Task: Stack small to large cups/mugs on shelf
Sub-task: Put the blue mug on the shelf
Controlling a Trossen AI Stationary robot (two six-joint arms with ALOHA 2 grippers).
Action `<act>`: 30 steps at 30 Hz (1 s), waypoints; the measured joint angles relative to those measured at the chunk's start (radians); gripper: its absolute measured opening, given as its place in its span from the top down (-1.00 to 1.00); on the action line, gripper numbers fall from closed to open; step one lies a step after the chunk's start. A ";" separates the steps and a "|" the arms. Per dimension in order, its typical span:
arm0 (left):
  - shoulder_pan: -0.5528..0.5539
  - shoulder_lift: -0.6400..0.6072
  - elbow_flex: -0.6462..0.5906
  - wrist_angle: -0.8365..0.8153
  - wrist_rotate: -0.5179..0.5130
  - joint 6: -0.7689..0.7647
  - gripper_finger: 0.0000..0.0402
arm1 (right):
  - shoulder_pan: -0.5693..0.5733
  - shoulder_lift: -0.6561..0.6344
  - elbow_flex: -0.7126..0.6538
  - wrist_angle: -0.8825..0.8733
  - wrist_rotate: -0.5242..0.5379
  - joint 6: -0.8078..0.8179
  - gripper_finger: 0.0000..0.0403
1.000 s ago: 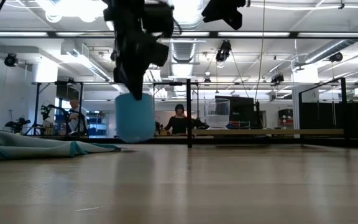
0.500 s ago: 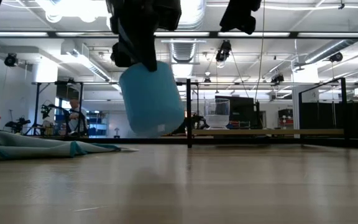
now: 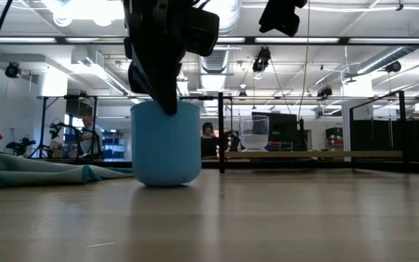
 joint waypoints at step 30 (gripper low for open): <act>0.006 -0.174 0.203 -0.050 -0.052 -0.017 0.50 | 0.167 0.042 -0.001 -0.006 -0.141 -0.106 0.60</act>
